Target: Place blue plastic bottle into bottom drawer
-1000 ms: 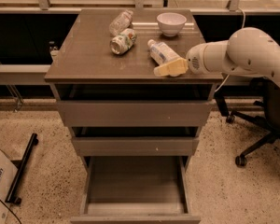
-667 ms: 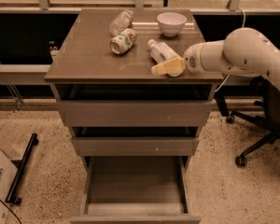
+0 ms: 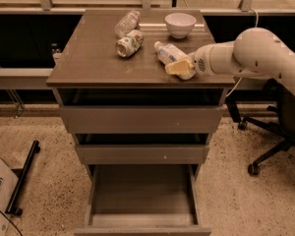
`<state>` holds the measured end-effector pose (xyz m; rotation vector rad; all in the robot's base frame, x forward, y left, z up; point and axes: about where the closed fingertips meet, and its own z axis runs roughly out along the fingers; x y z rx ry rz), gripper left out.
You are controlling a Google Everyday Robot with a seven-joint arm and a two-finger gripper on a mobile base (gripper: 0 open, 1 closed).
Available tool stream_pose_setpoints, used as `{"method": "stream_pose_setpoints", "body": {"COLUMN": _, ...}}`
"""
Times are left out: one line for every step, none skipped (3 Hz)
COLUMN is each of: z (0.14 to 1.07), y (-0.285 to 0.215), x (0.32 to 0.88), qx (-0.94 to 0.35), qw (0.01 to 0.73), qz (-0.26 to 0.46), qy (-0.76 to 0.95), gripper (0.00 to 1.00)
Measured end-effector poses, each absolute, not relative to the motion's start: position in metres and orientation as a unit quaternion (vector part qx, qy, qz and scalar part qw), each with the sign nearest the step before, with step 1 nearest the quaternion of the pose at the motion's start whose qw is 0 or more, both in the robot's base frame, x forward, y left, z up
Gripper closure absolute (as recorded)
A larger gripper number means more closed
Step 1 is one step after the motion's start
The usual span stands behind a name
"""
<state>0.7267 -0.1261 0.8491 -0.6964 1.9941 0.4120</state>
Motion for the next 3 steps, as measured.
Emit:
{"method": "stream_pose_setpoints", "body": {"z": 0.856, "y": -0.129, "x": 0.714, "qx": -0.288, "qw": 0.471, "qz": 0.161, "qy": 0.818, "gripper": 0.64}}
{"method": "stream_pose_setpoints", "body": {"z": 0.869, "y": -0.132, "x": 0.688, "qx": -0.297, "qw": 0.475, "qz": 0.164, "qy": 0.811, "gripper": 0.87}}
{"method": "stream_pose_setpoints", "body": {"z": 0.88, "y": -0.132, "x": 0.651, "qx": -0.313, "qw": 0.485, "qz": 0.188, "qy": 0.795, "gripper": 1.0}}
